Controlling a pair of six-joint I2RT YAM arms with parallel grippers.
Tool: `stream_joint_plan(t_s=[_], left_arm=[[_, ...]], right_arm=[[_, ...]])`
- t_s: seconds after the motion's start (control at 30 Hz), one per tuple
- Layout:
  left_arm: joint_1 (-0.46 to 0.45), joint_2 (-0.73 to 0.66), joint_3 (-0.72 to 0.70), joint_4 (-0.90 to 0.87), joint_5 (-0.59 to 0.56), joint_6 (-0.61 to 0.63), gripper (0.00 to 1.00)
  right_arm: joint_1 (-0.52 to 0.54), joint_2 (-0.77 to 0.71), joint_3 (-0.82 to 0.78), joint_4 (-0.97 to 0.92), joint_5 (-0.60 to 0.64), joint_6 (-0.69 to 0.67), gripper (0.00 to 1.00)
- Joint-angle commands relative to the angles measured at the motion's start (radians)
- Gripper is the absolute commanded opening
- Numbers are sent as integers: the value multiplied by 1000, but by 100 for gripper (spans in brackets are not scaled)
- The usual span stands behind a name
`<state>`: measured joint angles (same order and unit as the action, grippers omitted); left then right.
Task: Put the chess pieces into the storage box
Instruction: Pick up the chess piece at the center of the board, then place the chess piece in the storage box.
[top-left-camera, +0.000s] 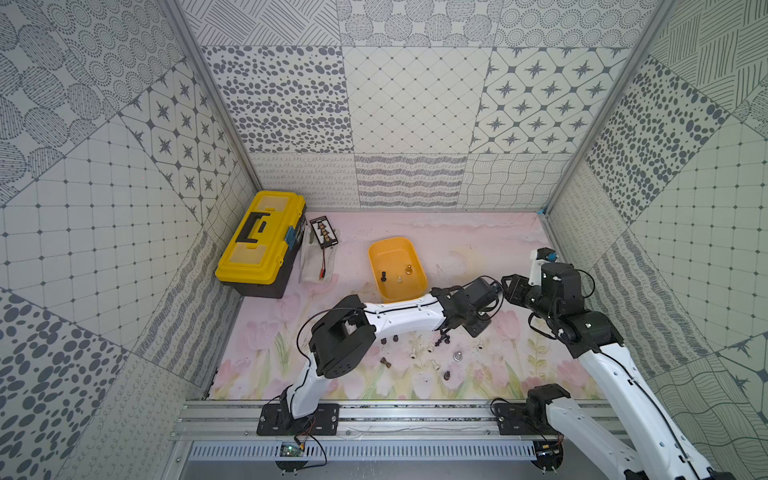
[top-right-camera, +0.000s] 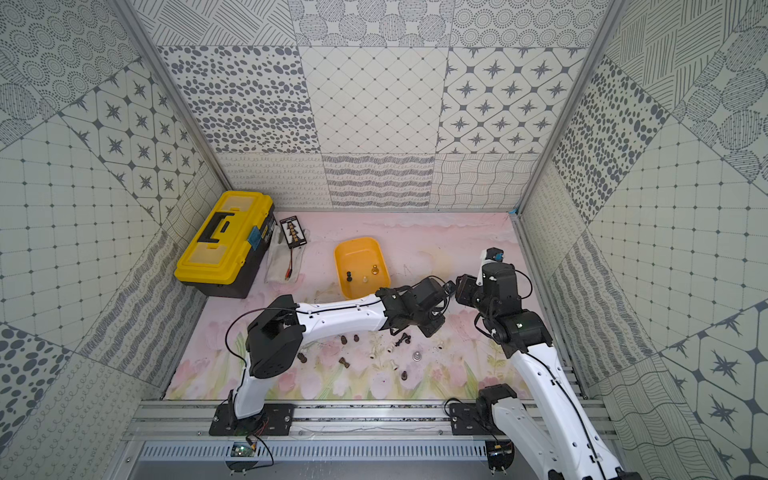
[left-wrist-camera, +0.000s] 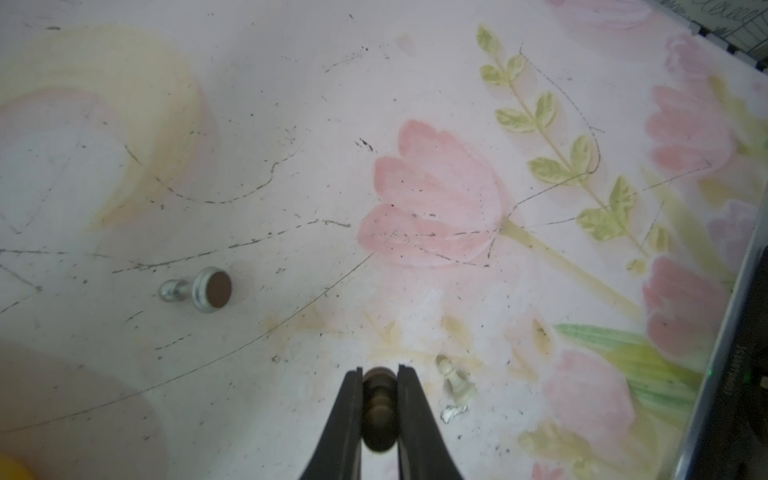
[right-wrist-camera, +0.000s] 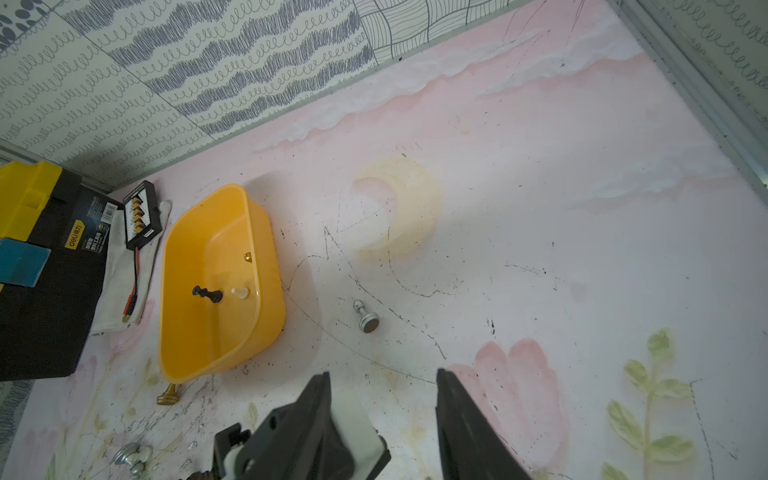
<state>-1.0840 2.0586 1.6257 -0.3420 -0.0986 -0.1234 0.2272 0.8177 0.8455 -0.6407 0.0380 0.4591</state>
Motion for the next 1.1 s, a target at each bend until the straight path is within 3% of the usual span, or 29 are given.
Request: stream_joint_plan(t_s=[0.0,0.27,0.5,0.77,1.07], left_arm=[[50,-153,-73,-25,-57,-20,0],[164,-375,-227,-72,-76,-38,0],[265,-451,-255,-182,-95,-41,0],[468,-326,-211,-278,-90,-49,0],[536,-78,-71,-239,-103,-20,0]], right_arm=[[-5,-14,4,-28,-10,-5,47],[-5,-20,-37,-26,-52,19,47],[-4,-2,-80,16,-94,47,47],[-3,62,-99,-11,-166,70,47],[-2,65,-155,-32,-195,85,48]])
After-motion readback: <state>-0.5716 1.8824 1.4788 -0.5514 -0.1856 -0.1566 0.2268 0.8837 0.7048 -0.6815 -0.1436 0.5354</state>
